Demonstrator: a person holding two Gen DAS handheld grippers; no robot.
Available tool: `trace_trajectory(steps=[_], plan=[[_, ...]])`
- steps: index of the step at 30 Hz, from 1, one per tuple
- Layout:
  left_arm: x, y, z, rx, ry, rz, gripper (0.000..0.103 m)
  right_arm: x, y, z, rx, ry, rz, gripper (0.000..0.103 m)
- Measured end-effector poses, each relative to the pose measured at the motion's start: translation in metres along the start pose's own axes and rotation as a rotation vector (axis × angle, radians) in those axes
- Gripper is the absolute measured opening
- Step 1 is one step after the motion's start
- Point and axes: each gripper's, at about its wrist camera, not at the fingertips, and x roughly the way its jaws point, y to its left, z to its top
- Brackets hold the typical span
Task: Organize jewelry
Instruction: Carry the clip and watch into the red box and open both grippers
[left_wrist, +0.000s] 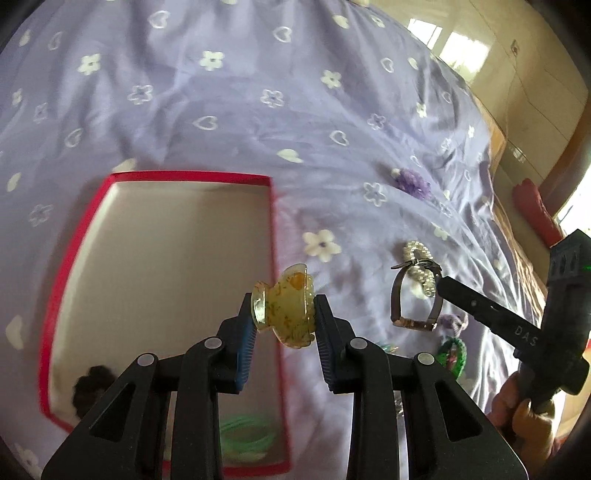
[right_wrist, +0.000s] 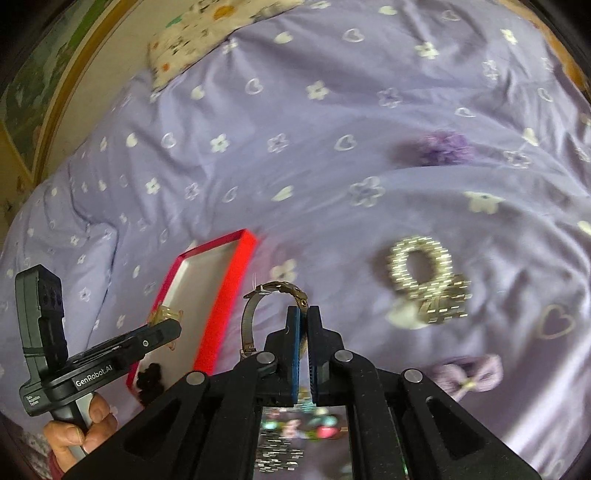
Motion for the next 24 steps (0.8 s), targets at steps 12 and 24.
trace_trajectory(steps=[12, 24], plan=[[-0.021, 0.060, -0.012, -0.093, -0.023, 0.057, 0.028, 0.037, 0.064, -0.009, -0.065, 0.064, 0.094, 0.003], [-0.005, 0.102, -0.005, -0.118, -0.005, 0.120, 0.028, 0.087, 0.106, -0.001, -0.101, 0.123, 0.132, 0.004]])
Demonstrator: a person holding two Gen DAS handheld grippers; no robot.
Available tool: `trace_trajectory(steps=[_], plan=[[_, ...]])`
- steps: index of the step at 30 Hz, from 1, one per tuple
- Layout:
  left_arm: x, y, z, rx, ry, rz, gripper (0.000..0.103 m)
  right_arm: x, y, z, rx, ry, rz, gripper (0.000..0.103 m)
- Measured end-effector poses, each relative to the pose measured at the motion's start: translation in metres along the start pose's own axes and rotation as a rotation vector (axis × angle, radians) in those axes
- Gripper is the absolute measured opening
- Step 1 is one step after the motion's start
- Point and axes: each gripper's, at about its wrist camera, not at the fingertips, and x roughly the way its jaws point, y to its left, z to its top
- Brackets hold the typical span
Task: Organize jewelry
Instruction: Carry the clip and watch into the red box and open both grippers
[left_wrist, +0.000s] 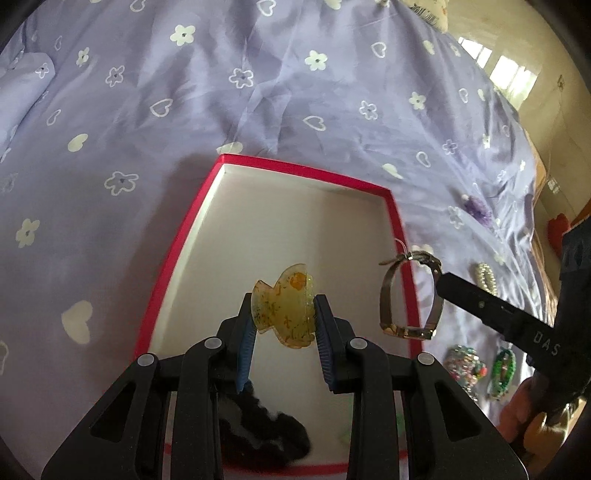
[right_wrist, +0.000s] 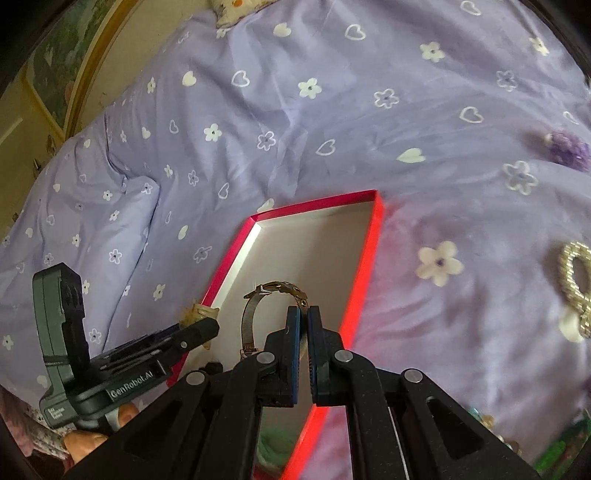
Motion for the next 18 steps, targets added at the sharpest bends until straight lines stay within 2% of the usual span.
trace_trajectory(steps=[8, 18], plan=[[0.040, 0.011, 0.016, 0.031, 0.063, 0.048, 0.028, 0.049, 0.002, 0.016, -0.016, 0.073, -0.038, 0.004], [0.061, 0.013, 0.017, 0.049, 0.106, 0.085, 0.028, 0.072, -0.001, 0.016, -0.059, 0.129, -0.101, 0.003]])
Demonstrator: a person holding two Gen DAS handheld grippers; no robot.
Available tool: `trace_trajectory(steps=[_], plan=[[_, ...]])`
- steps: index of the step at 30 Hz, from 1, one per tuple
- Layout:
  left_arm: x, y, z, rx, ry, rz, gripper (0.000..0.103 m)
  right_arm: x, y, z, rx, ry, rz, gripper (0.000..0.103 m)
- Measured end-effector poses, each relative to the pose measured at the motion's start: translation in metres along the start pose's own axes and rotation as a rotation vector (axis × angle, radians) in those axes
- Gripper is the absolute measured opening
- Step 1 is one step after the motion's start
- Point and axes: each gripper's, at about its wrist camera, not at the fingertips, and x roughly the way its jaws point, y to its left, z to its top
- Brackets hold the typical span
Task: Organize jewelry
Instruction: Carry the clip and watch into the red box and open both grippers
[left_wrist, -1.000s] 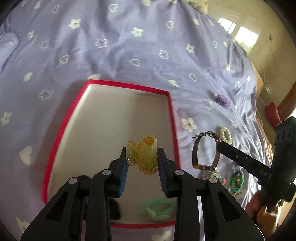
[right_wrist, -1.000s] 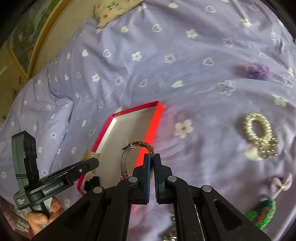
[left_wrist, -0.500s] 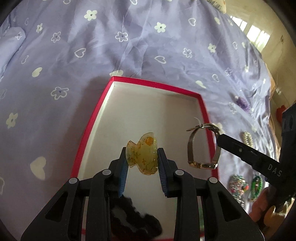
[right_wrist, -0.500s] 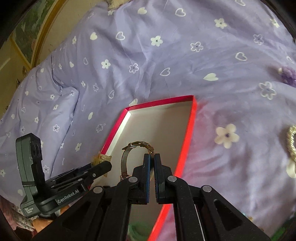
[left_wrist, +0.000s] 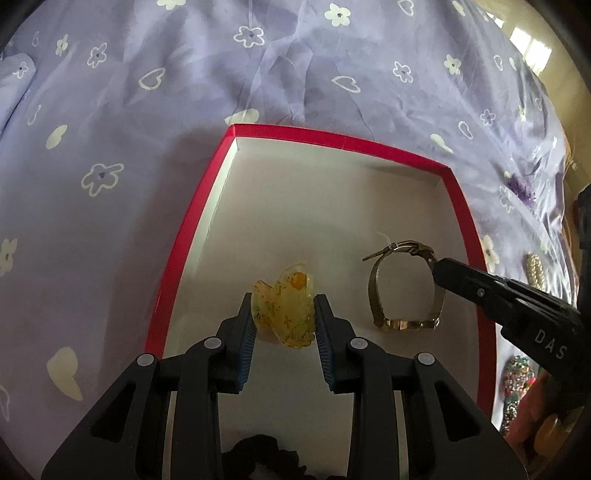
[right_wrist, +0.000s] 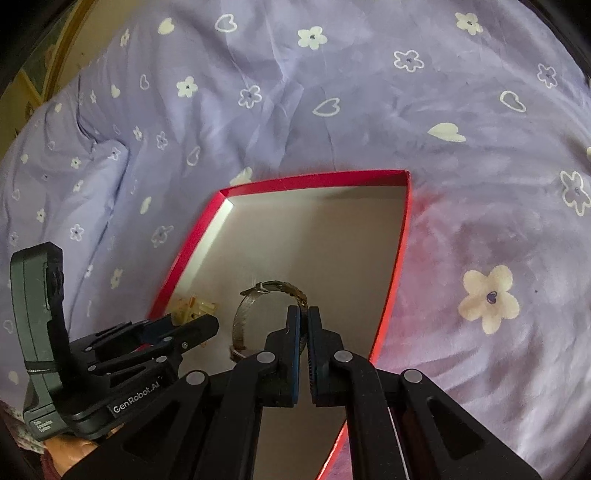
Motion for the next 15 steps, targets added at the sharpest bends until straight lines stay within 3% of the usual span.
trace_trajectory(steps=[12, 15], plan=[[0.0032, -0.0039, 0.0031, 0.011, 0.003, 0.038, 0.032, 0.0036, 0.0020, 0.0043, -0.017, 0.026, -0.018, 0.005], [0.0025, -0.0043, 0.0039, 0.007, 0.005, 0.039, 0.041, 0.0011, 0.0013, 0.0034, -0.006, 0.020, -0.010, 0.009]])
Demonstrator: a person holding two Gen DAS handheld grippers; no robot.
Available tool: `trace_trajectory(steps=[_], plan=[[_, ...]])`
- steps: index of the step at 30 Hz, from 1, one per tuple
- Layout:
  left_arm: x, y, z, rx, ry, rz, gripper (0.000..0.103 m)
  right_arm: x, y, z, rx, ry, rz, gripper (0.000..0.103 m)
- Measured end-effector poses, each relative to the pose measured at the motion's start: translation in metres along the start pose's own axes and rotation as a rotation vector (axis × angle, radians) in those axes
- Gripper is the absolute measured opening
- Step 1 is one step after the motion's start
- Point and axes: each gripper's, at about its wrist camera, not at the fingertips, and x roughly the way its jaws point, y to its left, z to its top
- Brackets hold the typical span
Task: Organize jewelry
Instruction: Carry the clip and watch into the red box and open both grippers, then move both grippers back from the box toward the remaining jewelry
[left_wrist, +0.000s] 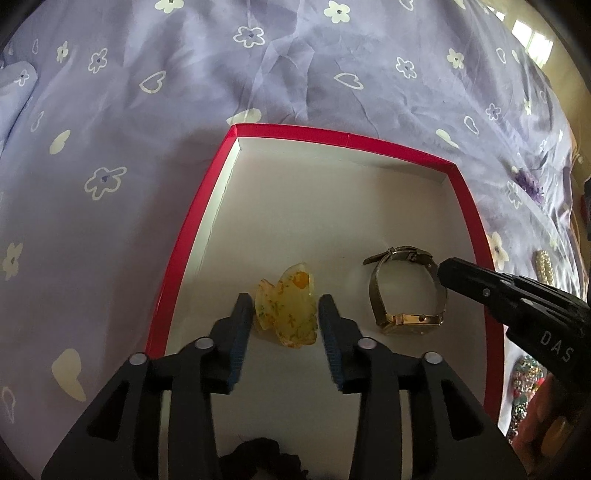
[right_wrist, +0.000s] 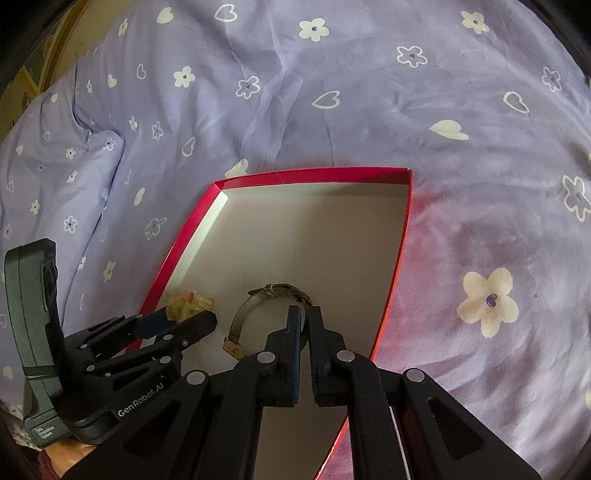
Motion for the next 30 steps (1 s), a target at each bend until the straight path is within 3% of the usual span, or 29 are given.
trace_trajectory(steps=[2, 8, 12, 17, 30], plan=[[-0.004, 0.001, -0.001, -0.001, -0.009, 0.011, 0.048, -0.003, -0.001, 0.000, 0.010, -0.008, 0.008, 0.011], [-0.017, 0.005, -0.006, -0.016, -0.027, 0.013, 0.053, -0.026, -0.005, -0.005, 0.037, -0.048, 0.044, 0.018], [-0.034, 0.004, -0.012, -0.030, -0.053, 0.009, 0.062, -0.047, -0.007, -0.014, 0.049, -0.077, 0.078, 0.031], [-0.061, 0.002, -0.026, -0.066, -0.087, -0.034, 0.069, -0.081, -0.021, -0.036, 0.071, -0.127, 0.093, 0.037], [-0.104, -0.041, -0.058, -0.024, -0.116, -0.149, 0.070, -0.168, -0.091, -0.102, 0.166, -0.206, -0.028, 0.046]])
